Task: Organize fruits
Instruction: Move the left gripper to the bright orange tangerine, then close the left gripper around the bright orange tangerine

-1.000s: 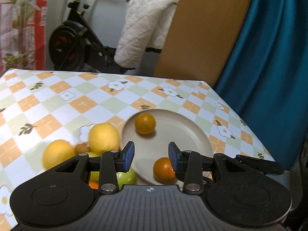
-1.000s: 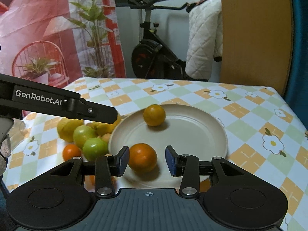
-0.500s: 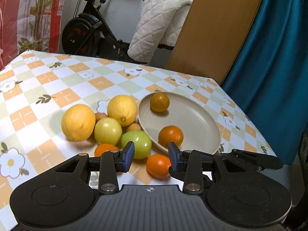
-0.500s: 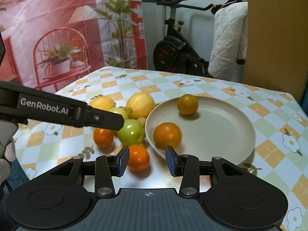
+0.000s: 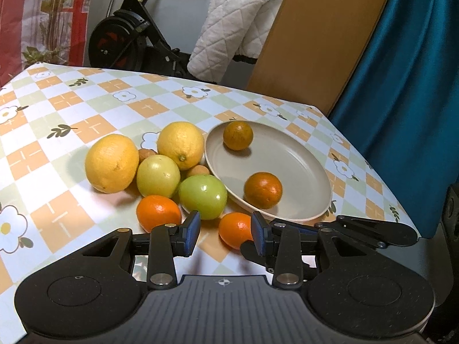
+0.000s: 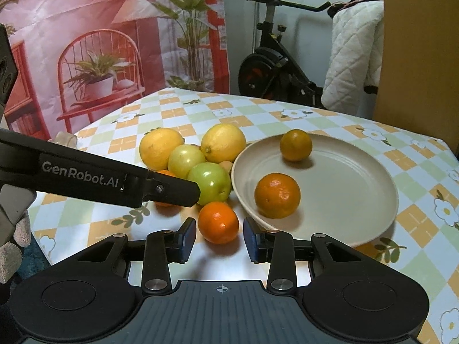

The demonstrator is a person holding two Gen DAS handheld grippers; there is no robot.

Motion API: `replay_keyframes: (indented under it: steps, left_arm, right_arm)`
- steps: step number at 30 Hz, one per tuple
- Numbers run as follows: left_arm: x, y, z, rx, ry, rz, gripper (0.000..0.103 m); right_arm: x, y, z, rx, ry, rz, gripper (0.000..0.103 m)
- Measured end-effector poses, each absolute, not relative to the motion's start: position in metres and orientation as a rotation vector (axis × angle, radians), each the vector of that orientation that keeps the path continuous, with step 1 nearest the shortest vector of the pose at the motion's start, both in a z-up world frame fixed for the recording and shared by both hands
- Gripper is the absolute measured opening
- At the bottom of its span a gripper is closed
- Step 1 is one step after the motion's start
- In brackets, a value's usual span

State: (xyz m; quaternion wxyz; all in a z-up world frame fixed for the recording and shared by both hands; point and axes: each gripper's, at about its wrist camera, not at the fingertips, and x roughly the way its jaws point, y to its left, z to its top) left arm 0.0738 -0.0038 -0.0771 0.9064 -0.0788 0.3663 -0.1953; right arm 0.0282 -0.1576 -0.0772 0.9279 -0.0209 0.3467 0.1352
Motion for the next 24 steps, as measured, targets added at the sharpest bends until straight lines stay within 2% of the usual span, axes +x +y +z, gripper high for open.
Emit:
replay_keyframes:
  steps: [24]
  left_arm:
    - [0.087,-0.018,-0.094,-0.187,0.814,-0.433,0.041]
  right_arm:
    - [0.037,-0.158,-0.092,-0.027,0.709,0.287,0.030]
